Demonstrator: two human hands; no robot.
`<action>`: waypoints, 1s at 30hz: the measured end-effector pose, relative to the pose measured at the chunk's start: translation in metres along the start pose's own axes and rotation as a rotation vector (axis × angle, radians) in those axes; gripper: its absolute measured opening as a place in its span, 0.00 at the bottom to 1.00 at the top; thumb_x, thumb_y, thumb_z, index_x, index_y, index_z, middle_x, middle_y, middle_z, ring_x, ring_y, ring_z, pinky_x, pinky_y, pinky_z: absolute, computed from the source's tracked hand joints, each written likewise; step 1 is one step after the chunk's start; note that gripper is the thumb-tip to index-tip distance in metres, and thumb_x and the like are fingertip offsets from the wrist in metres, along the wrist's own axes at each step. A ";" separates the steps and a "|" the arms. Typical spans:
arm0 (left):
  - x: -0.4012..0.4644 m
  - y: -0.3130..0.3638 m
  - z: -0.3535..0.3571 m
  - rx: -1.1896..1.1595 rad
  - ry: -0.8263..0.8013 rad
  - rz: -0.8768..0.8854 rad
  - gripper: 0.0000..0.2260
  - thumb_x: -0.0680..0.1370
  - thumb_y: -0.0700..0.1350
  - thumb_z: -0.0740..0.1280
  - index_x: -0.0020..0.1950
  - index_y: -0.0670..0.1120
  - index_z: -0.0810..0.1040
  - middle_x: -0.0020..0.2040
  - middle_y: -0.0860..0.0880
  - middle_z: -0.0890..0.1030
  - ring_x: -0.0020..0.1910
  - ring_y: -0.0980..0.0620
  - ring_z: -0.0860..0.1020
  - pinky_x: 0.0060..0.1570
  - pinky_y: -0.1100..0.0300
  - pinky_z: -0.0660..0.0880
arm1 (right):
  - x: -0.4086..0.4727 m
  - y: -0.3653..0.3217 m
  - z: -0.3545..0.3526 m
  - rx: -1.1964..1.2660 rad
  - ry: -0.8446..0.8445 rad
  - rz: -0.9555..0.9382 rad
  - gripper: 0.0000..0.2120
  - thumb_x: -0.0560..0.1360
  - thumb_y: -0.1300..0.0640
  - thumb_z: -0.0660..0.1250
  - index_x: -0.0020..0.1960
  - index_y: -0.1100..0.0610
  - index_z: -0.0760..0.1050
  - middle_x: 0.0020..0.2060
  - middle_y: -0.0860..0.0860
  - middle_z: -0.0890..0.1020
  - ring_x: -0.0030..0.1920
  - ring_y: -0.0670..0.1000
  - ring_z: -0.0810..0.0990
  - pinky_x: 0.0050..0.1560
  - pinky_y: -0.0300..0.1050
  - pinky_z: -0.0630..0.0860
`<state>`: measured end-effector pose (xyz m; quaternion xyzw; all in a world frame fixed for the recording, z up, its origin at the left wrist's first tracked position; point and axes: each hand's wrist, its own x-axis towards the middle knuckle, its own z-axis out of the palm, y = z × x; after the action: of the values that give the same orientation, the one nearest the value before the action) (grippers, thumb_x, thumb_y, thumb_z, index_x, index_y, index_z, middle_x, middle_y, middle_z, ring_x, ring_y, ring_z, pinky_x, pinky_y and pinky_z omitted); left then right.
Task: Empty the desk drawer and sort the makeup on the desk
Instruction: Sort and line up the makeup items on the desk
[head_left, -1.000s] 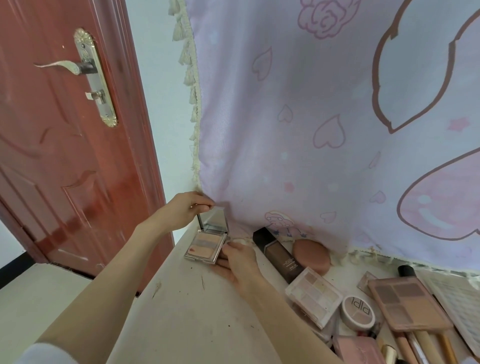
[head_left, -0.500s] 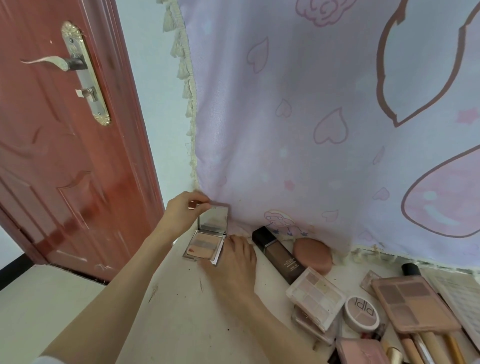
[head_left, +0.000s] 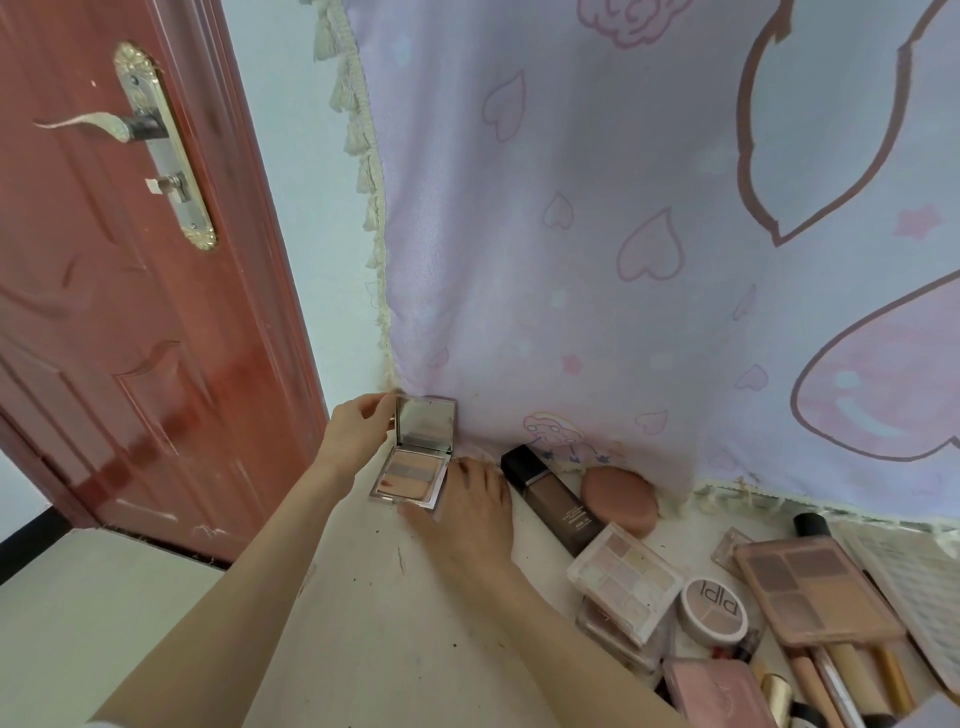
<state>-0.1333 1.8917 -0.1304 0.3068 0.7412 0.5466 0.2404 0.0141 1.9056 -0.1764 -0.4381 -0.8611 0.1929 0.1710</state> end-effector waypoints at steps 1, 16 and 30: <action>-0.005 -0.001 -0.002 0.040 -0.026 0.003 0.08 0.78 0.49 0.60 0.51 0.52 0.78 0.53 0.49 0.81 0.54 0.48 0.78 0.61 0.49 0.73 | -0.002 0.000 -0.005 0.031 -0.018 -0.026 0.30 0.71 0.37 0.58 0.65 0.55 0.67 0.64 0.52 0.71 0.67 0.54 0.65 0.69 0.47 0.56; -0.159 -0.014 0.048 0.523 -0.164 0.462 0.17 0.80 0.41 0.60 0.68 0.43 0.68 0.67 0.46 0.70 0.65 0.49 0.69 0.59 0.70 0.58 | -0.092 0.068 -0.135 0.121 0.142 -0.040 0.23 0.75 0.50 0.65 0.68 0.55 0.68 0.66 0.51 0.70 0.66 0.52 0.65 0.65 0.40 0.60; -0.147 0.019 0.132 0.509 -0.266 0.097 0.29 0.80 0.51 0.57 0.76 0.42 0.49 0.75 0.44 0.58 0.72 0.41 0.55 0.68 0.51 0.55 | -0.118 0.122 -0.142 -0.175 -0.117 0.031 0.30 0.75 0.44 0.61 0.72 0.55 0.60 0.66 0.54 0.66 0.65 0.55 0.65 0.66 0.48 0.65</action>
<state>0.0641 1.8782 -0.1472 0.4614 0.8007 0.3090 0.2245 0.2294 1.9004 -0.1271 -0.4525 -0.8764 0.1448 0.0786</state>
